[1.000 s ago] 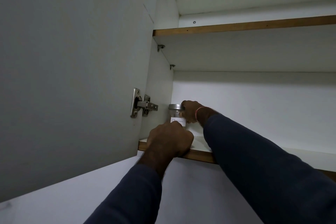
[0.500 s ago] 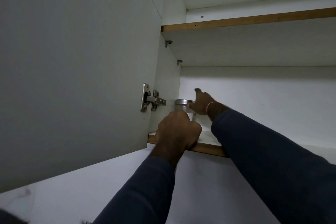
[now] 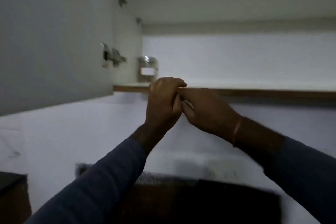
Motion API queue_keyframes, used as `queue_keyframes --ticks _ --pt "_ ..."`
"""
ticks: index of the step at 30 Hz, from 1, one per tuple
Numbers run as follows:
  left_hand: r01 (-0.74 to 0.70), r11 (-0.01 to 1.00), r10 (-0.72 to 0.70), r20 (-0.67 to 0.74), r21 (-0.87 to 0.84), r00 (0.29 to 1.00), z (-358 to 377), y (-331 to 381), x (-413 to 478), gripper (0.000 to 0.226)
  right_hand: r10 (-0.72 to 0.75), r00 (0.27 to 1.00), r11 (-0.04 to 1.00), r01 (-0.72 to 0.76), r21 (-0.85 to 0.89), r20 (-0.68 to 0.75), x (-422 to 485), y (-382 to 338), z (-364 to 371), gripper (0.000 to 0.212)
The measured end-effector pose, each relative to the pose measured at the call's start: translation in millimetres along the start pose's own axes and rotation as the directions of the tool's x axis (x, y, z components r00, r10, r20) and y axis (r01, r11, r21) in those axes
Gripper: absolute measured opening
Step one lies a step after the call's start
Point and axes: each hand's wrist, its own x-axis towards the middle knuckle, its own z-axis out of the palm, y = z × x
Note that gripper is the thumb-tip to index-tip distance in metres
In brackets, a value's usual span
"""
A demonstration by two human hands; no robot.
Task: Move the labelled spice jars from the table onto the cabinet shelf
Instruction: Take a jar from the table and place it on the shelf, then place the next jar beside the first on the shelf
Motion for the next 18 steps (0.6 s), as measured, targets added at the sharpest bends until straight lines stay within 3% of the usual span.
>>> queue_keyframes --ticks 2,4,7,8,10,14,16,18 --pt "0.014 0.98 0.01 0.119 -0.198 0.993 4 47 -63 0.027 0.07 0.996 0.986 -0.077 0.15 0.056 -83 6 0 0.017" --pt "0.119 0.936 -0.009 0.315 -0.331 0.949 11 82 -133 0.024 0.197 0.955 0.925 -0.256 0.282 0.22 -166 15 11 0.019" --pt "0.337 0.901 -0.113 0.603 -0.273 0.79 30 125 -246 0.023 0.408 0.83 0.786 -0.531 0.318 0.38 -288 20 41 0.02" --pt "0.435 0.869 -0.176 0.677 -0.234 0.715 37 142 -284 0.023 0.506 0.758 0.716 -0.635 0.29 0.411 -330 20 51 0.019" --pt "0.614 0.779 -0.307 0.775 -0.128 0.552 47 172 -346 0.024 0.687 0.528 0.518 -0.838 0.173 0.5 -402 19 60 0.021" --pt "0.814 0.58 -0.416 0.866 0.017 0.278 46 218 -422 0.018 0.794 0.254 0.257 -0.964 0.075 0.552 -503 7 53 0.016" --pt "0.857 0.515 -0.435 0.872 0.037 0.224 40 234 -451 0.015 0.84 0.167 0.175 -0.984 0.034 0.516 -542 5 50 0.011" --pt "0.83 0.55 -0.464 0.86 0.093 0.211 34 242 -475 0.015 0.866 0.07 0.085 -0.996 -0.008 0.495 -570 8 50 0.004"
